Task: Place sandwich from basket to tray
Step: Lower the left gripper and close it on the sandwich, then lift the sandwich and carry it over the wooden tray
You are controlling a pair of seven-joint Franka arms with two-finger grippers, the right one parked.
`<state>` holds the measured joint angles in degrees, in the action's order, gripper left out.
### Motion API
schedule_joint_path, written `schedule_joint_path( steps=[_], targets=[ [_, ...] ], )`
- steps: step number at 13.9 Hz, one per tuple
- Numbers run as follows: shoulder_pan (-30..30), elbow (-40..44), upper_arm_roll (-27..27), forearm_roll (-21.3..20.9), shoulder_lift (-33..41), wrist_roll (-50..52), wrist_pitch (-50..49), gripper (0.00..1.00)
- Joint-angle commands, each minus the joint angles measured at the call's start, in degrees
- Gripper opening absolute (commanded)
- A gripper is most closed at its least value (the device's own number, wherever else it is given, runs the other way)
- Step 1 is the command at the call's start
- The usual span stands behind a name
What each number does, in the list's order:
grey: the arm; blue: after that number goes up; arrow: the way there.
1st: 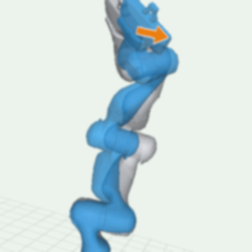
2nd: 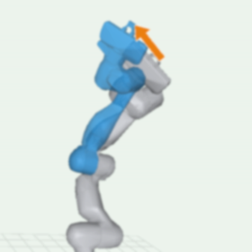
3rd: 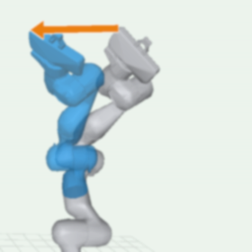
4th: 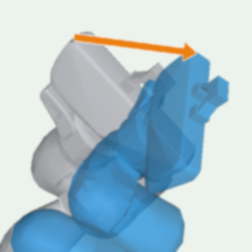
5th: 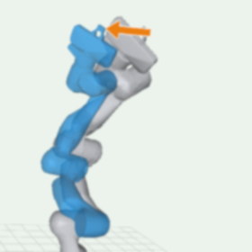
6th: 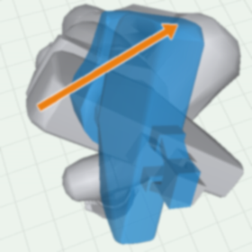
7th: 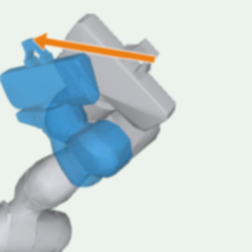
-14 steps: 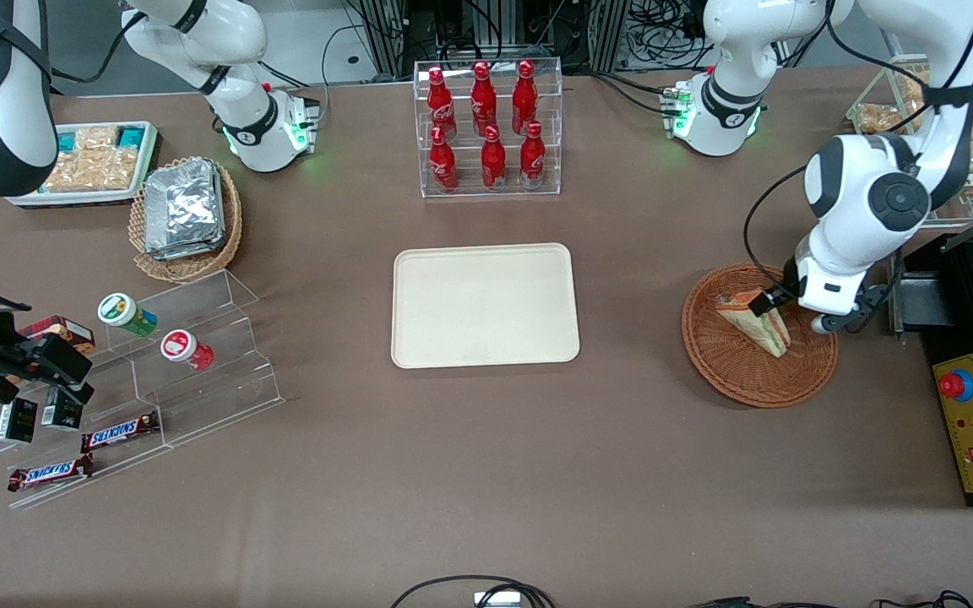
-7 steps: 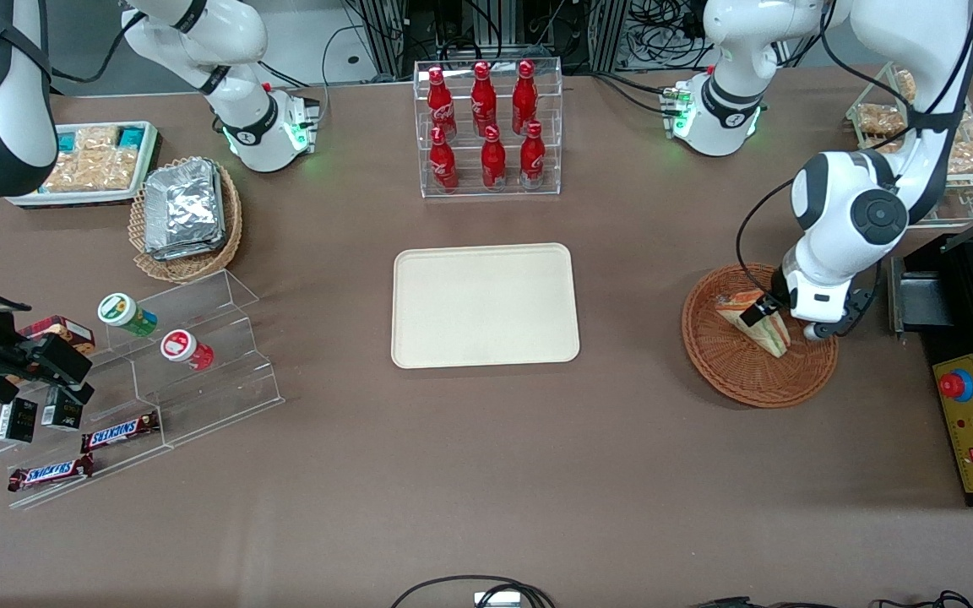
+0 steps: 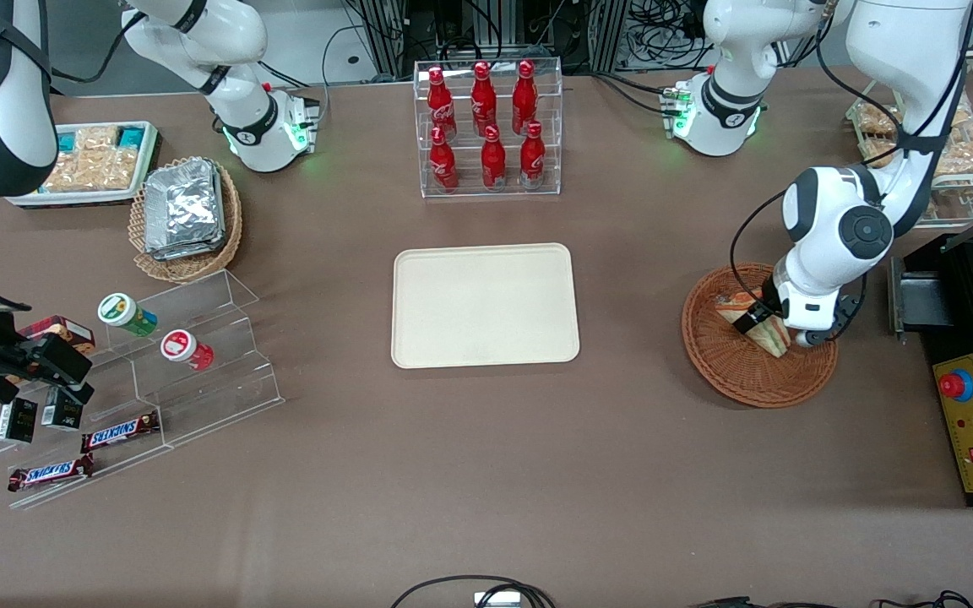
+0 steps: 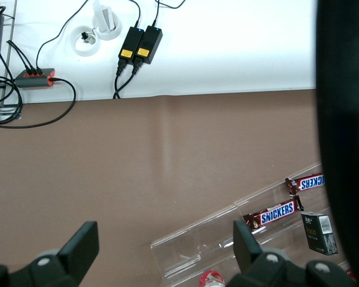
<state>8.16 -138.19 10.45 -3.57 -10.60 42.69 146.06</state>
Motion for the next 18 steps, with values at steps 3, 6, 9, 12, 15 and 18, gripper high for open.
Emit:
schedule_joint_path(
  steps=[3,6,9,12,15,18],
  targets=[
    [0.02,-0.33,-0.17,-0.82,0.06,1.25,0.81,0.00],
    [0.10,0.55,-0.17,-0.82,3.12,0.64,-3.91,0.00],
    [-0.25,3.87,0.18,-1.00,8.13,-3.12,-12.96,0.00],
    [-0.60,11.25,3.51,-1.00,9.81,-5.86,-23.51,0.00],
    [-0.60,16.62,9.31,-0.91,9.55,-5.78,-27.84,0.00],
    [-0.69,18.30,13.97,-0.82,8.76,-6.13,-27.15,0.00]
  ],
)
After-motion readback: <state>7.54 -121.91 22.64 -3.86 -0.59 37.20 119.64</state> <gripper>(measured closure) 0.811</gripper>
